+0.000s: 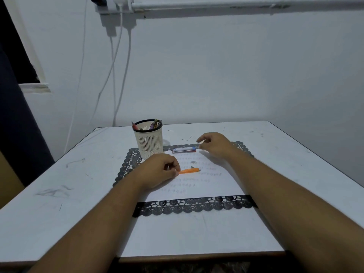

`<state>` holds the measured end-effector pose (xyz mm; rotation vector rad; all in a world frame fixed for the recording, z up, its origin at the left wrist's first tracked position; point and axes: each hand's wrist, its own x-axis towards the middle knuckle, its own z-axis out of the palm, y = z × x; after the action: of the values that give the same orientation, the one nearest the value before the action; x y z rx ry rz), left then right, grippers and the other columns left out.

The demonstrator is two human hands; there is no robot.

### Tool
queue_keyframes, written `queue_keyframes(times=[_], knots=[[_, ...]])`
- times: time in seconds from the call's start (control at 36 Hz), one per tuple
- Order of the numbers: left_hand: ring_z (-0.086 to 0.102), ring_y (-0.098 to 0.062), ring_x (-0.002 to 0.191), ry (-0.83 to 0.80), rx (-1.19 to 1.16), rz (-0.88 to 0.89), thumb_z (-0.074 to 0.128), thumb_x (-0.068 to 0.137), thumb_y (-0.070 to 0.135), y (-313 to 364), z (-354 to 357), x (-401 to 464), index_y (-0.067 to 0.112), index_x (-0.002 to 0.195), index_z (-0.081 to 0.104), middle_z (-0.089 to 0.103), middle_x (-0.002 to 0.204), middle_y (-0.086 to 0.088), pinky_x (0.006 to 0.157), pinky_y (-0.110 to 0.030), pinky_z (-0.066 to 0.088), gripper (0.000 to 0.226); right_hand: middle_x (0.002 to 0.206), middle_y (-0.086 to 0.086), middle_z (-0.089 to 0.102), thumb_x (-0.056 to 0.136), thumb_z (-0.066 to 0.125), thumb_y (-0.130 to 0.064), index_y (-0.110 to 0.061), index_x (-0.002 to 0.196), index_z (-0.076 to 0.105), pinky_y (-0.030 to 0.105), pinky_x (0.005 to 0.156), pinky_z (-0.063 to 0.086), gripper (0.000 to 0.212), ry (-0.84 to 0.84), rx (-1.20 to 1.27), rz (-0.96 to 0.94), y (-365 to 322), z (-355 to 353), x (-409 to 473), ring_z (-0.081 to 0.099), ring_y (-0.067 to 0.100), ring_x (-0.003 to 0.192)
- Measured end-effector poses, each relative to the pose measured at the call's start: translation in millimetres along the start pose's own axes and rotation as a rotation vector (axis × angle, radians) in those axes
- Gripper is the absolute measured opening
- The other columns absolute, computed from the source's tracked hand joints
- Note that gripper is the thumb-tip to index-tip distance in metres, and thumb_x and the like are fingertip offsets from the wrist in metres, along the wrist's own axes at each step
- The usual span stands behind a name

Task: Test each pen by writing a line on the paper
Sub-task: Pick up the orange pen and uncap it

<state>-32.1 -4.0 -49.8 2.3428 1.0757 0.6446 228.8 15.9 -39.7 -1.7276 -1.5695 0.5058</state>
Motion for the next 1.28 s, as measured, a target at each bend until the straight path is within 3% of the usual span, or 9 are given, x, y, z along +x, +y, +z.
queue_keyframes(times=[0.08,0.31,0.47,0.56,0.64,0.75,0.86,1.08,1.28], knots=[[0.059,-0.003,0.078,0.006,0.072,0.063,0.073,0.092,0.017,3,5,4,0.025,0.095,0.077,0.067,0.085,0.011,0.069,-0.023,0.047,0.009,0.095,-0.007,0.069,0.093,0.075,-0.026,-0.026,0.109,0.076,0.012,0.056,0.041,0.016,-0.061,-0.006,-0.025,-7,12,5,0.06,0.004,0.078],[0.054,-0.001,0.076,0.026,0.172,0.091,0.073,0.092,0.029,2,8,8,0.03,0.099,0.074,0.063,0.088,0.012,0.064,-0.018,0.039,0.007,0.092,-0.008,0.073,0.089,0.076,-0.024,-0.032,0.087,0.073,0.03,0.074,0.055,0.008,-0.074,-0.111,-0.028,-9,34,16,0.069,0.014,0.086],[0.053,0.002,0.08,0.085,0.053,0.064,0.075,0.088,0.028,2,4,4,0.03,0.095,0.072,0.062,0.09,0.012,0.067,-0.023,0.044,0.008,0.09,0.005,0.073,0.084,0.076,-0.001,-0.016,0.082,0.074,0.031,0.069,0.06,0.016,0.024,0.035,0.031,-13,34,12,0.068,0.02,0.079],[0.052,-0.001,0.085,0.184,0.039,0.096,0.073,0.091,0.026,3,5,5,0.031,0.098,0.069,0.061,0.094,0.014,0.069,-0.025,0.044,0.009,0.082,0.002,0.071,0.085,0.072,0.004,-0.009,0.084,0.075,0.011,0.053,0.045,0.014,0.024,0.051,-0.043,-23,19,7,0.061,0.007,0.069],[0.049,0.0,0.093,0.27,0.188,0.178,0.071,0.094,0.032,-1,1,9,0.032,0.115,0.065,0.057,0.106,0.016,0.076,-0.026,0.043,0.022,0.074,-0.006,0.069,0.087,0.075,-0.006,-0.013,0.089,0.078,0.018,0.058,0.041,0.008,-0.024,0.05,-0.103,-35,3,-4,0.055,0.0,0.058],[0.053,-0.014,0.113,0.427,0.33,0.267,0.075,0.09,0.031,-2,-2,15,0.025,0.129,0.062,0.059,0.121,0.007,0.091,-0.032,0.046,0.041,0.083,0.0,0.076,0.09,0.078,-0.017,-0.018,0.091,0.08,0.017,0.056,0.043,0.003,-0.037,0.186,-0.122,-48,-3,-29,0.06,0.0,0.06],[0.061,-0.021,0.103,0.532,0.441,0.333,0.077,0.089,0.03,4,1,15,0.023,0.118,0.071,0.069,0.11,0.005,0.087,-0.041,0.049,0.031,0.088,-0.005,0.079,0.09,0.079,-0.018,-0.019,0.092,0.081,0.024,0.079,0.053,0.004,-0.077,0.418,-0.11,-50,11,-55,0.072,0.005,0.084],[0.064,-0.021,0.09,0.629,0.414,0.388,0.078,0.089,0.02,3,2,11,0.014,0.109,0.074,0.072,0.101,0.001,0.078,-0.039,0.052,0.021,0.084,0.003,0.072,0.096,0.071,-0.012,-0.011,0.095,0.084,0.024,0.062,0.043,0.012,-0.105,0.85,0.012,-49,15,-64,0.055,0.012,0.075],[0.065,-0.025,0.087,0.664,0.444,0.449,0.078,0.088,0.012,6,1,12,0.008,0.108,0.076,0.073,0.1,-0.005,0.073,-0.039,0.054,0.02,0.08,0.005,0.072,0.096,0.071,-0.006,-0.003,0.098,0.081,0.024,0.06,0.044,0.011,-0.164,0.967,0.069,-48,15,-62,0.056,0.012,0.069]])
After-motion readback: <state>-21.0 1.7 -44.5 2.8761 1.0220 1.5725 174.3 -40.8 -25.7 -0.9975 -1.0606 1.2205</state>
